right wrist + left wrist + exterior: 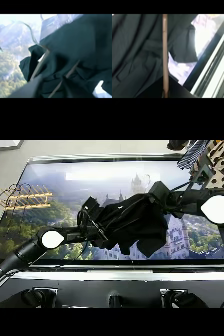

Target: Fold the clothes and pants, and hang the long-sleeved shirts on hangers.

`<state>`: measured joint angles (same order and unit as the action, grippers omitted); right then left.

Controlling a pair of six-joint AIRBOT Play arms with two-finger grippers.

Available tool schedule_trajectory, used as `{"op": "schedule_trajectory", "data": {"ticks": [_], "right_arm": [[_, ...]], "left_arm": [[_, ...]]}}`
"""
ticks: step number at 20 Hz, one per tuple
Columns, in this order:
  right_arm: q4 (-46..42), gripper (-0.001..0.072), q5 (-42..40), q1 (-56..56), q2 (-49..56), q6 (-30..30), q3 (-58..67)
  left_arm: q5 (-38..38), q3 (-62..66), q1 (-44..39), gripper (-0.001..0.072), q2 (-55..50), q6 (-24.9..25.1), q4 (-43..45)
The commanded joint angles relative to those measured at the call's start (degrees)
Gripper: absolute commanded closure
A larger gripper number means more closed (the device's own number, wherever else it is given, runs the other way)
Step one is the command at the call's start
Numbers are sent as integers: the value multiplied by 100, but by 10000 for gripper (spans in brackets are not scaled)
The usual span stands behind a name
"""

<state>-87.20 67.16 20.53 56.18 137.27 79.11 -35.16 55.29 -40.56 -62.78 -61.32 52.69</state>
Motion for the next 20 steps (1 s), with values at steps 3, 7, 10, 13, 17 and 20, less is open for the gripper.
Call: {"op": "schedule_trajectory", "data": {"ticks": [3, 7, 10, 13, 17, 20], "right_arm": [[-81, 183, 240, -50, -214, -807, 240], [-50, 181, 813, -1661, -260, -1145, 654], [1818, 199, 1327, -3574, 203, -3823, 669], [2433, 158, 1580, -3923, 737, -7613, 669], [2450, 157, 1257, -3075, 1375, -12190, 669], [2452, 157, 170, -2463, 1768, -12891, 669]], "left_arm": [[389, 11, -24, 690, -20, 94, -129], [503, 9, -24, 690, -20, 94, -129], [498, 9, -24, 689, -17, 94, -129], [483, 9, -24, 688, -17, 184, -127], [455, 9, -24, 688, -20, 308, -127], [450, 9, -24, 688, -20, 306, -127]]}}
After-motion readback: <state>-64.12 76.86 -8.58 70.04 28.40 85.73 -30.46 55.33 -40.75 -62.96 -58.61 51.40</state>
